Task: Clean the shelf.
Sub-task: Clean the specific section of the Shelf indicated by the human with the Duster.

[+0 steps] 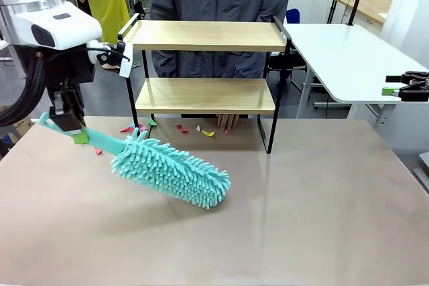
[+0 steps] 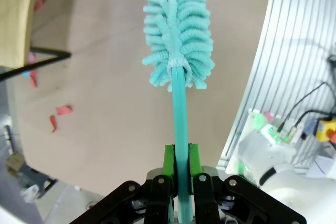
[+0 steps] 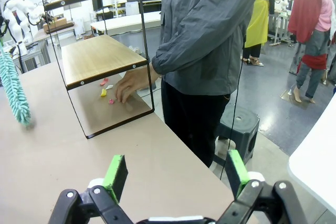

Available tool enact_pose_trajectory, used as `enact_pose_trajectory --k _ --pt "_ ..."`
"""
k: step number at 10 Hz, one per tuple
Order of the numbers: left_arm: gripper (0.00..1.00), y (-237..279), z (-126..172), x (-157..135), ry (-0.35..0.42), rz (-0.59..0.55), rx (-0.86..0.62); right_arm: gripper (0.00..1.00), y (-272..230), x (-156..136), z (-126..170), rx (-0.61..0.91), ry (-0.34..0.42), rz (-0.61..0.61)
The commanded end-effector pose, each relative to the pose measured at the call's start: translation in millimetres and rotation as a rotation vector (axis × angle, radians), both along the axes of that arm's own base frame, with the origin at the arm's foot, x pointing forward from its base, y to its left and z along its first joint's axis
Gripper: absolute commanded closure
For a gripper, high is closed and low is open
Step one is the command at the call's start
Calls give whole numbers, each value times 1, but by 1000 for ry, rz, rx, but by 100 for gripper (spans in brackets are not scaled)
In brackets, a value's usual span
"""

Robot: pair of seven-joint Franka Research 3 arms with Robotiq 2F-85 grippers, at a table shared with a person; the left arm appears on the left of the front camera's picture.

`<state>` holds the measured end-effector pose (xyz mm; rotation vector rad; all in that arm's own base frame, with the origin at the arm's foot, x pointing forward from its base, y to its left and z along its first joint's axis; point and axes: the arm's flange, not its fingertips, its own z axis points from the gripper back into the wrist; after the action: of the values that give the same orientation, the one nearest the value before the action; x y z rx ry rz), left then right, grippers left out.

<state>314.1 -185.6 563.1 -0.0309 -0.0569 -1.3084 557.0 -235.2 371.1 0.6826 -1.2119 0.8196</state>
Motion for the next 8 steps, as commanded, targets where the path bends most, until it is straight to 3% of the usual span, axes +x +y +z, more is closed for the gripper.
enact_pose_trajectory --k 1,6,8 --pt "87 -26 -4 -3 -14 43 -89 0 1 0 2 -8 -11 4" --pt "87 -97 -26 -4 -75 450 -136 0 1 0 2 -8 -11 4" --pt "87 -119 -41 9 -101 532 -186 0 1 0 2 -8 -11 4"
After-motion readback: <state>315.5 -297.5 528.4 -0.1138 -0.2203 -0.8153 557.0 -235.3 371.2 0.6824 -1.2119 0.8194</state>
